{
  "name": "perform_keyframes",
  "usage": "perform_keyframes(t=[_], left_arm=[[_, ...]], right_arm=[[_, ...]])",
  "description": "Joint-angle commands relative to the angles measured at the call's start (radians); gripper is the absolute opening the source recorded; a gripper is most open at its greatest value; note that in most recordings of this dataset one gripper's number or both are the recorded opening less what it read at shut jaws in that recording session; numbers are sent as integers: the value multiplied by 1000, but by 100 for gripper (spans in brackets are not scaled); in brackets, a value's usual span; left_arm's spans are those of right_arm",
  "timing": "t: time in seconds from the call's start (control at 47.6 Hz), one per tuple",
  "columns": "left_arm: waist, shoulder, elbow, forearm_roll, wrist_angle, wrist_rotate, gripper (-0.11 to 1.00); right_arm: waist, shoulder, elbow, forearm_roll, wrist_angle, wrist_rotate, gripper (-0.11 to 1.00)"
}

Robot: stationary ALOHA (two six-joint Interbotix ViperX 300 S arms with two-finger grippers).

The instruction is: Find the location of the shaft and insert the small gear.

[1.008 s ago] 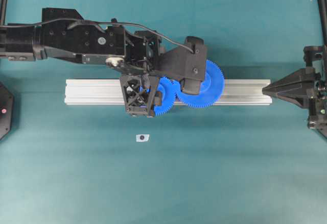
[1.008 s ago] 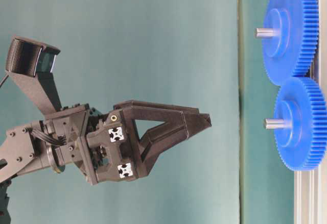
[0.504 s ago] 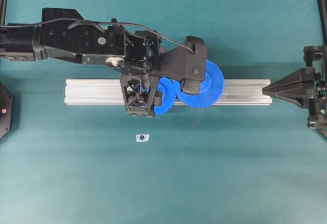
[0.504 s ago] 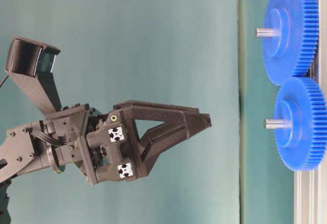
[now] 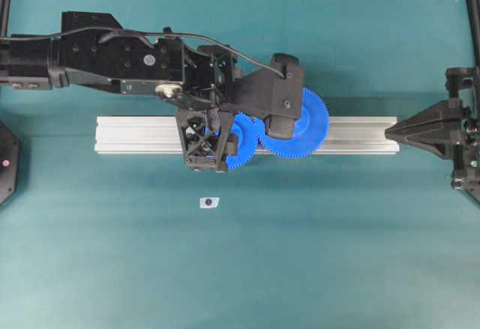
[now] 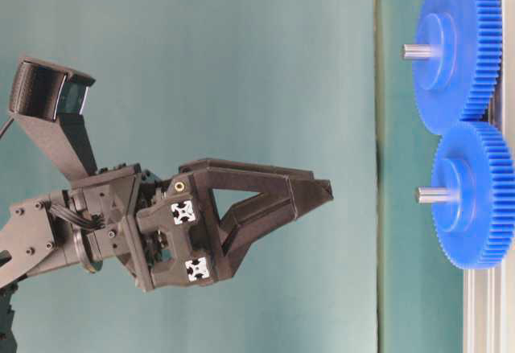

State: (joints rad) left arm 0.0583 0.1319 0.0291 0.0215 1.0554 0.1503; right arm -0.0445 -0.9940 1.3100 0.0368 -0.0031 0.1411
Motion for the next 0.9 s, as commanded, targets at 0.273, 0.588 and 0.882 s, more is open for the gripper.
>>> perform_keyframes(t=[0.273,0.588,0.882], left_arm=[[-3,-32,-18,5,5,-3,69],[-3,-31,-20,5,6,-17,69],[-3,-28,-26,5,6,-31,69]], right_arm=[[-3,6,-9,0,-6,9,1],[-3,-3,-8,0,-5,9,1],[-3,-23,-5,0,0,9,1]])
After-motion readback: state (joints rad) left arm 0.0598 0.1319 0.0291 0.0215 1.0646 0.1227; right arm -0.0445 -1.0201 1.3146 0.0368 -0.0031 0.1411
